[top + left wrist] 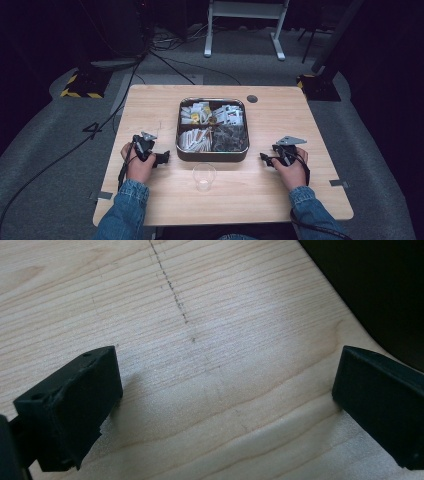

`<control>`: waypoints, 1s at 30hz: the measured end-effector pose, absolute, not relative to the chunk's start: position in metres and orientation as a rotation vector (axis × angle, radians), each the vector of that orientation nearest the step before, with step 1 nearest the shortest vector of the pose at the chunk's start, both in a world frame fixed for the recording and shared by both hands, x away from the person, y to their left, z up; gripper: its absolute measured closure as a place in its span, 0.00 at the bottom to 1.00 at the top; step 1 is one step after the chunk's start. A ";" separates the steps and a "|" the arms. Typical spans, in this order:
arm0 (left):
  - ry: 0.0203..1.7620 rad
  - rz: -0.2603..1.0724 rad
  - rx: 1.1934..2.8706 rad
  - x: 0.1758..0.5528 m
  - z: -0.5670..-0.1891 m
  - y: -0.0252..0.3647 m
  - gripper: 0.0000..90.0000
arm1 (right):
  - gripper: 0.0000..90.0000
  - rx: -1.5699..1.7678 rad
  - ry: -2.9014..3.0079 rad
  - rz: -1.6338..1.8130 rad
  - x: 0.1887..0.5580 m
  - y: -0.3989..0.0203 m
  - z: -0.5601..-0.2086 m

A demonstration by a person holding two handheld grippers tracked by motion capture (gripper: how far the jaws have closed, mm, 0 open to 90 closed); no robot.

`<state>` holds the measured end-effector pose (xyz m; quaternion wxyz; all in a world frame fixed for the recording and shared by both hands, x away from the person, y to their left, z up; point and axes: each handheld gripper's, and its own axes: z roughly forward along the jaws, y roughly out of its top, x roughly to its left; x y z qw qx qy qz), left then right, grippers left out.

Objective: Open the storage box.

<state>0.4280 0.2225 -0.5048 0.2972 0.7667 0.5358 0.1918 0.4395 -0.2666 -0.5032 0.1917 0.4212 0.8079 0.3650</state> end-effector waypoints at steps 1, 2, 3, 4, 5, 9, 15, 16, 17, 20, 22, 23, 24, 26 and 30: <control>1.424 0.509 2.037 0.428 -0.505 0.222 0.00 | 0.35 1.184 2.268 1.024 0.439 -0.267 -0.503; 1.425 0.510 2.037 0.428 -0.505 0.222 0.00 | 0.35 1.184 2.268 1.024 0.439 -0.267 -0.503; 1.424 0.510 2.037 0.428 -0.505 0.222 0.00 | 0.35 1.188 2.266 1.024 0.439 -0.266 -0.503; 1.425 0.509 2.037 0.428 -0.505 0.222 0.00 | 0.35 1.191 2.264 1.023 0.439 -0.266 -0.503; 1.425 0.509 2.037 0.428 -0.505 0.222 0.00 | 0.35 1.191 2.264 1.023 0.439 -0.266 -0.503; 1.428 0.510 2.036 0.429 -0.505 0.222 0.00 | 0.35 1.191 2.264 1.023 0.439 -0.266 -0.503; 1.435 0.515 2.030 0.429 -0.505 0.221 0.00 | 0.34 1.193 2.263 1.022 0.439 -0.266 -0.503; 1.435 0.515 2.030 0.429 -0.505 0.221 0.00 | 0.34 1.194 2.262 1.021 0.439 -0.266 -0.503; 1.435 0.515 2.030 0.429 -0.505 0.221 0.00 | 0.34 1.195 2.260 1.021 0.439 -0.265 -0.503; 1.433 0.514 2.031 0.429 -0.505 0.221 0.00 | 0.34 1.199 2.258 1.019 0.439 -0.265 -0.503; 1.430 0.514 2.034 0.430 -0.505 0.222 0.00 | 0.35 1.202 2.257 1.021 0.439 -0.265 -0.503; 1.432 0.515 2.031 0.430 -0.505 0.221 0.00 | 0.35 1.203 2.258 1.021 0.440 -0.264 -0.503; 1.431 0.515 2.033 0.430 -0.505 0.222 0.00 | 0.39 1.204 2.271 1.007 0.441 -0.263 -0.501; 1.431 0.515 2.033 0.430 -0.505 0.222 0.00 | 0.43 1.212 2.292 0.990 0.442 -0.263 -0.498; 1.427 0.514 2.034 0.430 -0.505 0.222 0.00 | 0.41 1.200 2.320 1.010 0.442 -0.256 -0.487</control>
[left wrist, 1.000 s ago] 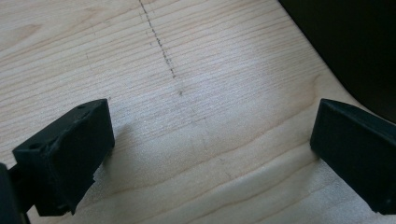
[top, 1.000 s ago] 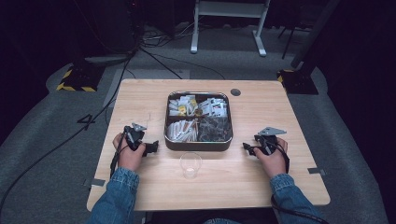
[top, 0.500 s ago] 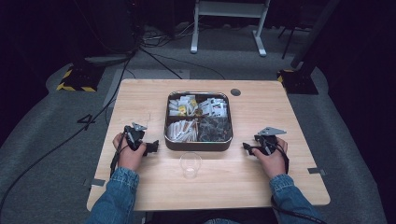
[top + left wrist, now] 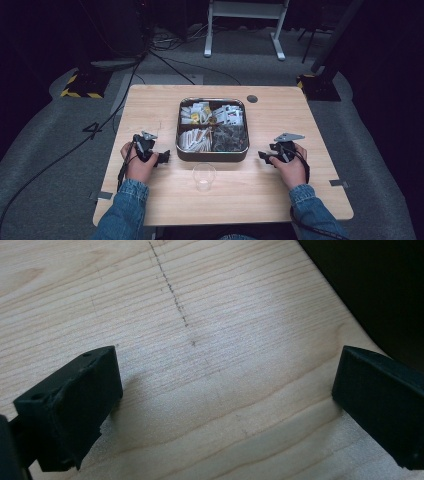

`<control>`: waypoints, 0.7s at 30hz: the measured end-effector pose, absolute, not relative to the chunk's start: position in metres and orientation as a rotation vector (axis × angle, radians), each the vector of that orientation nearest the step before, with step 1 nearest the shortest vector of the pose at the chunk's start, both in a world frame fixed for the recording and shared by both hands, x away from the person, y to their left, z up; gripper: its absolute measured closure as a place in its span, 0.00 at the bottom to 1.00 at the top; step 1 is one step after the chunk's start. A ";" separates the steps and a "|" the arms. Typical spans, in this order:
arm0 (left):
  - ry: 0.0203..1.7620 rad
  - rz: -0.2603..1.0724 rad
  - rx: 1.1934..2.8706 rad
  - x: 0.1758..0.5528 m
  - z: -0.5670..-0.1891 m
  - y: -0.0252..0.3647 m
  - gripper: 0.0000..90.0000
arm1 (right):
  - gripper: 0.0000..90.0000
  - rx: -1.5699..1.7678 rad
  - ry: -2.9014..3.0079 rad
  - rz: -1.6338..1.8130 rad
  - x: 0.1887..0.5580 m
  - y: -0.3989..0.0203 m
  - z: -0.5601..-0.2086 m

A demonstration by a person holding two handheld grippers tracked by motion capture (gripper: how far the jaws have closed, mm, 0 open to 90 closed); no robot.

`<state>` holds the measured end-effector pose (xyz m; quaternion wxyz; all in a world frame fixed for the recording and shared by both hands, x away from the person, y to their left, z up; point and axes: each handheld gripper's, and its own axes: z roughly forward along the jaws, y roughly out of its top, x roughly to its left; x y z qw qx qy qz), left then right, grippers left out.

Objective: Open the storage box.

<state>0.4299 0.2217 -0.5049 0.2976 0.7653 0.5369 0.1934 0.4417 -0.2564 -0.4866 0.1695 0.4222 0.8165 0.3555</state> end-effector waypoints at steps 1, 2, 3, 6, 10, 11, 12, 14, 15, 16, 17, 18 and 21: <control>1.426 0.513 2.035 0.430 -0.505 0.222 0.00 | 0.41 1.200 2.320 1.010 0.442 -0.256 -0.487; 1.425 0.513 2.035 0.430 -0.505 0.222 0.00 | 0.41 1.200 2.329 1.005 0.442 -0.255 -0.484; 1.424 0.513 2.035 0.430 -0.505 0.222 0.00 | 0.42 1.202 2.330 1.011 0.442 -0.254 -0.482; 1.421 0.511 2.037 0.430 -0.505 0.222 0.00 | 0.46 1.212 2.320 1.005 0.441 -0.252 -0.469; 1.415 0.508 2.041 0.431 -0.505 0.223 0.00 | 0.49 1.223 2.306 1.011 0.441 -0.249 -0.459; 1.415 0.507 2.042 0.431 -0.505 0.223 0.00 | 0.49 1.225 2.299 1.018 0.441 -0.247 -0.456; 1.414 0.507 2.042 0.431 -0.505 0.223 0.00 | 0.48 1.225 2.292 1.029 0.441 -0.246 -0.453; 1.413 0.505 2.042 0.431 -0.505 0.223 0.00 | 0.47 1.223 2.273 1.081 0.442 -0.240 -0.445; 1.412 0.504 2.043 0.431 -0.505 0.223 0.00 | 0.47 1.223 2.273 1.081 0.442 -0.240 -0.445; 1.410 0.506 2.045 0.431 -0.505 0.223 0.00 | 0.46 1.223 2.266 1.090 0.442 -0.237 -0.442; 1.410 0.506 2.046 0.431 -0.505 0.223 0.00 | 0.45 1.215 2.261 1.105 0.443 -0.233 -0.435; 1.406 0.504 2.047 0.431 -0.505 0.223 0.00 | 0.45 1.215 2.261 1.105 0.443 -0.233 -0.435; 1.402 0.504 2.049 0.430 -0.505 0.223 0.00 | 0.47 1.212 2.256 1.151 0.445 -0.224 -0.426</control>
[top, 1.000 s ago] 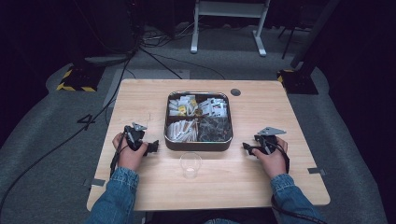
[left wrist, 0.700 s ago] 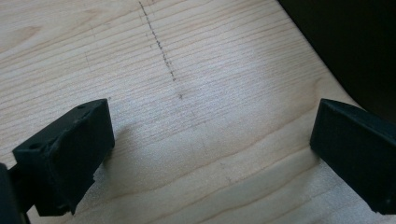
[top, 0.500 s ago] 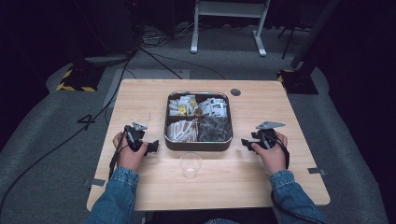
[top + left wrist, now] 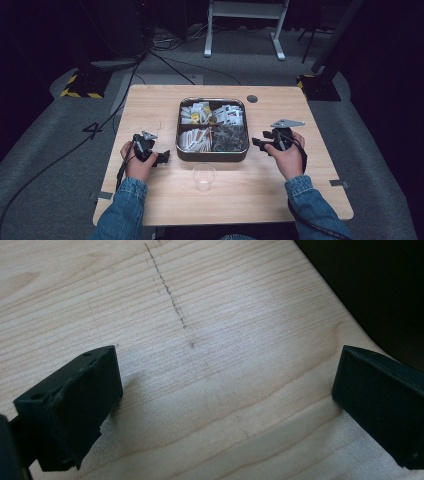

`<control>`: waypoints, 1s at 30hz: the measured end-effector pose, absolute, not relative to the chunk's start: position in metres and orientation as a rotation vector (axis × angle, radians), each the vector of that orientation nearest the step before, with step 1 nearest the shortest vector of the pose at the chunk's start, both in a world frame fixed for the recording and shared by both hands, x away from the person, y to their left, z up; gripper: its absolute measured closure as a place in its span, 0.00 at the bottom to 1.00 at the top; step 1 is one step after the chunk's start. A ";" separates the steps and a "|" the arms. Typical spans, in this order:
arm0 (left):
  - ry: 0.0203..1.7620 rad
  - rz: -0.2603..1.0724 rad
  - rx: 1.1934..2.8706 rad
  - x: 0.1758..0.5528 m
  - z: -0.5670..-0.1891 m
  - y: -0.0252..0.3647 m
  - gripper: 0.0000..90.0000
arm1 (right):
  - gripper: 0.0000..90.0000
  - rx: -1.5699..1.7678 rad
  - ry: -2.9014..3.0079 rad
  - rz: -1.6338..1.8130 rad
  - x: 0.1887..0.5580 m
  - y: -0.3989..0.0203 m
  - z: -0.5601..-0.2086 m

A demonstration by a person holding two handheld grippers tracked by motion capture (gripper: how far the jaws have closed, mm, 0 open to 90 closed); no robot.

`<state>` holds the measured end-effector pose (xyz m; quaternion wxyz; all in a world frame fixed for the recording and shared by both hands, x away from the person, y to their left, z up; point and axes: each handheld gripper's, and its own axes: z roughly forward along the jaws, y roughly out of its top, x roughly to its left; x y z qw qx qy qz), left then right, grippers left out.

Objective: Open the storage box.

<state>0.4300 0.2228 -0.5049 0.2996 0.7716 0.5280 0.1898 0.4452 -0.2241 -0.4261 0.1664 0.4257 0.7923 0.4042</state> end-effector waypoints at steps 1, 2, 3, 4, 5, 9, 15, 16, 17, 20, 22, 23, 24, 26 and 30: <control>1.404 0.501 2.050 0.429 -0.505 0.222 0.00 | 0.47 1.213 2.256 1.160 0.446 -0.221 -0.423; 1.404 0.498 2.051 0.429 -0.505 0.223 0.00 | 0.47 1.210 2.254 1.165 0.447 -0.217 -0.420; 1.404 0.500 2.049 0.429 -0.505 0.222 0.00 | 0.47 1.201 2.251 1.170 0.448 -0.213 -0.418; 1.404 0.500 2.049 0.429 -0.505 0.222 0.00 | 0.48 1.194 2.252 1.169 0.449 -0.208 -0.415; 1.404 0.500 2.050 0.429 -0.505 0.222 0.00 | 0.49 1.177 2.261 1.163 0.450 -0.204 -0.413; 1.389 0.494 2.055 0.430 -0.505 0.223 0.00 | 0.50 1.150 2.297 1.139 0.454 -0.187 -0.405; 1.364 0.489 2.066 0.432 -0.505 0.226 0.01 | 0.49 1.154 2.316 1.135 0.462 -0.165 -0.400; 1.362 0.480 2.064 0.432 -0.505 0.226 0.01 | 0.49 1.149 2.319 1.135 0.464 -0.162 -0.399; 1.359 0.480 2.066 0.433 -0.505 0.226 0.01 | 0.49 1.145 2.325 1.132 0.466 -0.159 -0.398; 1.357 0.484 2.067 0.434 -0.505 0.226 0.01 | 0.48 1.123 2.337 1.121 0.471 -0.149 -0.396; 1.354 0.478 2.069 0.435 -0.505 0.226 0.01 | 0.48 1.110 2.349 1.115 0.475 -0.142 -0.395; 1.353 0.478 2.070 0.435 -0.505 0.226 0.01 | 0.48 1.104 2.355 1.112 0.477 -0.139 -0.395; 1.352 0.478 2.068 0.436 -0.505 0.227 0.01 | 0.48 1.097 2.359 1.110 0.479 -0.135 -0.396; 1.349 0.477 2.069 0.436 -0.505 0.227 0.02 | 0.48 1.089 2.362 1.109 0.483 -0.128 -0.397; 1.346 0.476 2.070 0.436 -0.505 0.227 0.02 | 0.47 1.097 2.364 1.134 0.490 -0.116 -0.401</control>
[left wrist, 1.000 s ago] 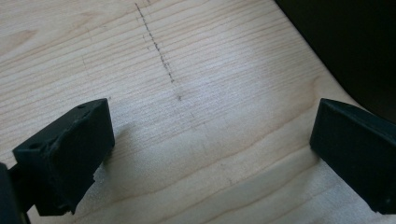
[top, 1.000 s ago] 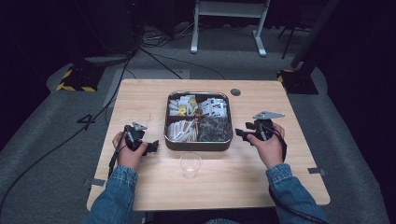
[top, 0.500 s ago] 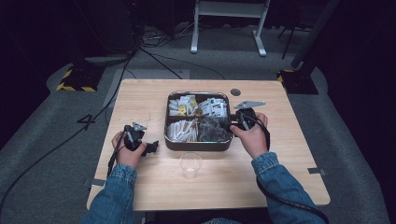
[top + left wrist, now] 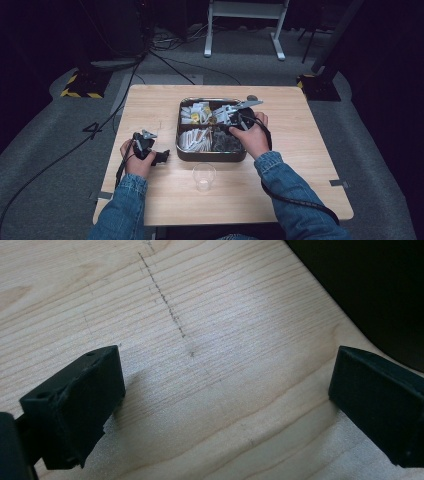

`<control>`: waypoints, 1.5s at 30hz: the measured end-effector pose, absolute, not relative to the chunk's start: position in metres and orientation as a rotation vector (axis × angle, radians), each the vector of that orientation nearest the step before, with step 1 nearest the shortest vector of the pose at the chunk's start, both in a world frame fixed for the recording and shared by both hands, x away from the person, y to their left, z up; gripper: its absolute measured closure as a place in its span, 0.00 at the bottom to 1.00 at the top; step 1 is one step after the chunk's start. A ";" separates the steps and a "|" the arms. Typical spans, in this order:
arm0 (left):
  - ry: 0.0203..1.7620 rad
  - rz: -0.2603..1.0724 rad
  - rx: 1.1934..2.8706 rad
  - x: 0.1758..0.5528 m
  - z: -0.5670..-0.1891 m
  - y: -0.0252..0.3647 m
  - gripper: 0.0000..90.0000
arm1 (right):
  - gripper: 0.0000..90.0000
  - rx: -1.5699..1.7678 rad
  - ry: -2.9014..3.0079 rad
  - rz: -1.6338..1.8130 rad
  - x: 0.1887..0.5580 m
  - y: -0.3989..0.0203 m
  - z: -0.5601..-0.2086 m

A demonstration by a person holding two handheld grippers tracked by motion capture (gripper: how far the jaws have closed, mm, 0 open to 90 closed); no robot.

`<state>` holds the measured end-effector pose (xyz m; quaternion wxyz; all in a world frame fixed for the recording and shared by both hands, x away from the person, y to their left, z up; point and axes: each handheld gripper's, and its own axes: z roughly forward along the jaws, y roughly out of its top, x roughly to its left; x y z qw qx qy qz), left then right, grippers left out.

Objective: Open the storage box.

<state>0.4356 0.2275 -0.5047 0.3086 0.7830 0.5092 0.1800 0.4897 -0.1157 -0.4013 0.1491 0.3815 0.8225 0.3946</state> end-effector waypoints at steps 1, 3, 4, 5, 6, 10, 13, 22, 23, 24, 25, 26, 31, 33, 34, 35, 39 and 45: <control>1.346 0.473 2.072 0.436 -0.505 0.228 0.02 | 0.47 1.096 2.367 1.136 0.491 -0.113 -0.402; 1.345 0.477 2.071 0.435 -0.505 0.228 0.02 | 0.47 1.086 2.375 1.134 0.494 -0.107 -0.403; 1.344 0.477 2.072 0.435 -0.505 0.228 0.02 | 0.47 1.084 2.382 1.133 0.495 -0.104 -0.404; 1.344 0.478 2.072 0.435 -0.505 0.228 0.02 | 0.47 1.078 2.386 1.127 0.496 -0.101 -0.405; 1.344 0.478 2.072 0.435 -0.505 0.228 0.02 | 0.47 1.067 2.394 1.116 0.498 -0.098 -0.406; 1.343 0.478 2.073 0.435 -0.505 0.228 0.02 | 0.47 1.080 2.416 1.098 0.507 -0.087 -0.413; 1.344 0.478 2.072 0.435 -0.505 0.227 0.02 | 0.47 1.086 2.418 1.094 0.513 -0.081 -0.417; 1.344 0.478 2.073 0.435 -0.505 0.227 0.02 | 0.53 1.107 2.408 1.078 0.525 -0.071 -0.427; 1.344 0.478 2.072 0.435 -0.505 0.227 0.02 | 0.54 1.108 2.406 1.077 0.525 -0.071 -0.427; 1.344 0.478 2.073 0.435 -0.505 0.227 0.02 | 0.55 1.106 2.403 1.075 0.526 -0.070 -0.428; 1.344 0.478 2.072 0.436 -0.505 0.227 0.02 | 0.57 1.106 2.405 1.069 0.526 -0.070 -0.429; 1.344 0.478 2.073 0.436 -0.505 0.227 0.02 | 0.57 1.103 2.405 1.068 0.526 -0.069 -0.430; 1.344 0.478 2.073 0.436 -0.505 0.227 0.02 | 0.62 1.094 2.380 1.023 0.526 -0.065 -0.433; 1.344 0.478 2.073 0.436 -0.505 0.227 0.02 | 0.64 1.103 2.381 1.004 0.527 -0.064 -0.436; 1.344 0.478 2.072 0.436 -0.505 0.227 0.02 | 0.64 1.106 2.365 1.018 0.527 -0.064 -0.438; 1.344 0.478 2.073 0.436 -0.505 0.227 0.02 | 0.64 1.107 2.360 1.021 0.526 -0.064 -0.438; 1.344 0.478 2.073 0.435 -0.505 0.227 0.02 | 0.65 1.093 2.346 1.032 0.525 -0.065 -0.440; 1.344 0.478 2.073 0.435 -0.505 0.227 0.02 | 0.65 1.091 2.326 1.054 0.523 -0.065 -0.442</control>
